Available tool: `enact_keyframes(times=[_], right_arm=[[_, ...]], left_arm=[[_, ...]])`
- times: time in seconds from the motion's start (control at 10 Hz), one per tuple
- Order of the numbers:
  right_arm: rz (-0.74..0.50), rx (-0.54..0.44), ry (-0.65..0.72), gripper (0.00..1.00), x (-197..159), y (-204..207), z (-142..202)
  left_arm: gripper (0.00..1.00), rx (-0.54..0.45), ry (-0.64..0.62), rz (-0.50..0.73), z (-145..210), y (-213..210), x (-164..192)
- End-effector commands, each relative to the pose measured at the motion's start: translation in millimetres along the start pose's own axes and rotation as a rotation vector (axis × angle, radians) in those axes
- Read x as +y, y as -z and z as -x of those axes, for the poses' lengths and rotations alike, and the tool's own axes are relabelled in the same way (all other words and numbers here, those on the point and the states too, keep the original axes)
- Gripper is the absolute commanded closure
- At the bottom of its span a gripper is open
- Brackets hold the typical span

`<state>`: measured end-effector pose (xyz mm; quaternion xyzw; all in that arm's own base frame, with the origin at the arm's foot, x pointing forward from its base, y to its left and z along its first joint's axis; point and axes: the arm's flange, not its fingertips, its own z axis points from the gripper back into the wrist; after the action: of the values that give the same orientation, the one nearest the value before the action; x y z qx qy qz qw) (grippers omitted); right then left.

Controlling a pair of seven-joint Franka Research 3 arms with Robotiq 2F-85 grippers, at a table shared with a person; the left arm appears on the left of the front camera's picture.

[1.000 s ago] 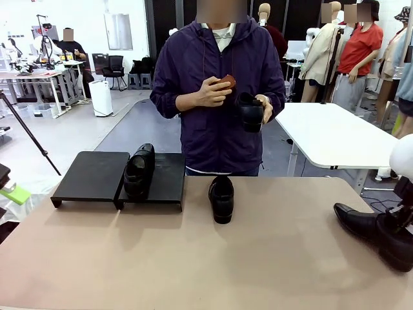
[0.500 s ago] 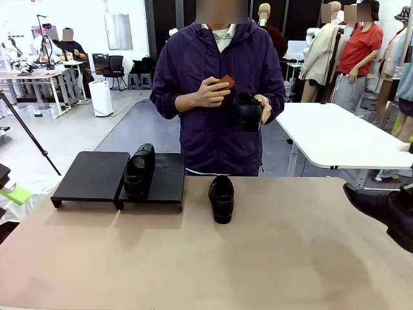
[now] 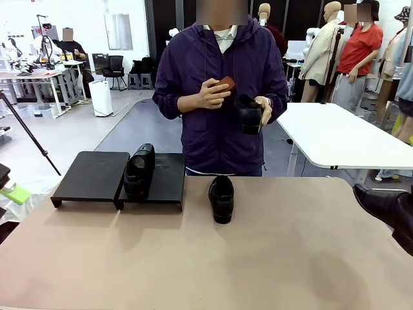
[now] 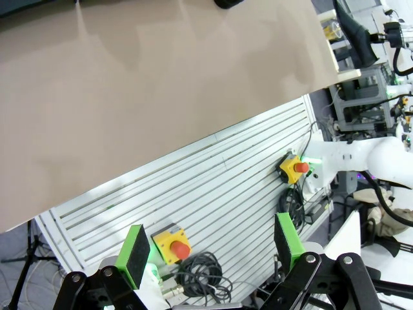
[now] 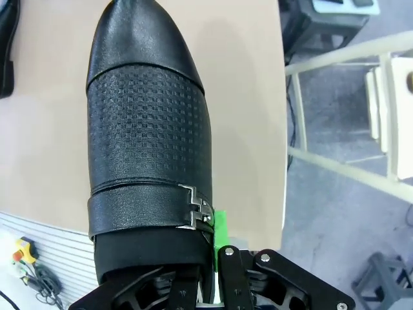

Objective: Organize the shoes by placing them on the stand.
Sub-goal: Pick up one Shoe and place it in the middle of the table.

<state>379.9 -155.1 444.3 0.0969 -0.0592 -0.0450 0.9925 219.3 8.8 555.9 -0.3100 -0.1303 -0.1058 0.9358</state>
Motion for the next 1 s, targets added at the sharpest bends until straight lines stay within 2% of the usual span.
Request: enact_keyframes(times=[0.0, 0.3, 0.4, 0.5, 0.7, 0.8, 0.9], right_arm=[[0.002, -0.017, 0.003, 1.00, -1.5, -8.4, -0.6], [-0.002, 0.003, 0.001, 1.00, -1.0, 1.5, -0.2], [0.029, 0.006, 0.007, 1.00, 17.6, -1.4, 8.3], [0.064, -0.034, 0.014, 1.00, 53.7, -10.3, 41.1], [0.144, -0.032, 0.024, 1.00, 83.6, -19.9, 95.9], [0.178, -0.055, 0.063, 1.00, 85.1, -22.8, 111.5], [0.188, -0.058, 0.107, 1.00, 68.1, -25.2, 107.9]], left_arm=[[0.00, 0.008, 0.006, -0.003, -0.2, -4.0, 1.8], [0.00, 0.008, 0.006, -0.003, -0.2, -4.0, 1.8], [0.00, 0.008, 0.006, -0.003, -0.2, -4.0, 1.8], [0.00, 0.008, 0.006, -0.003, -0.2, -4.0, 1.8], [0.00, 0.008, 0.006, -0.003, -0.2, -4.0, 1.8], [0.00, 0.008, 0.006, -0.003, -0.2, -4.0, 1.8], [0.00, 0.008, 0.006, -0.003, -0.2, -4.0, 1.8]])
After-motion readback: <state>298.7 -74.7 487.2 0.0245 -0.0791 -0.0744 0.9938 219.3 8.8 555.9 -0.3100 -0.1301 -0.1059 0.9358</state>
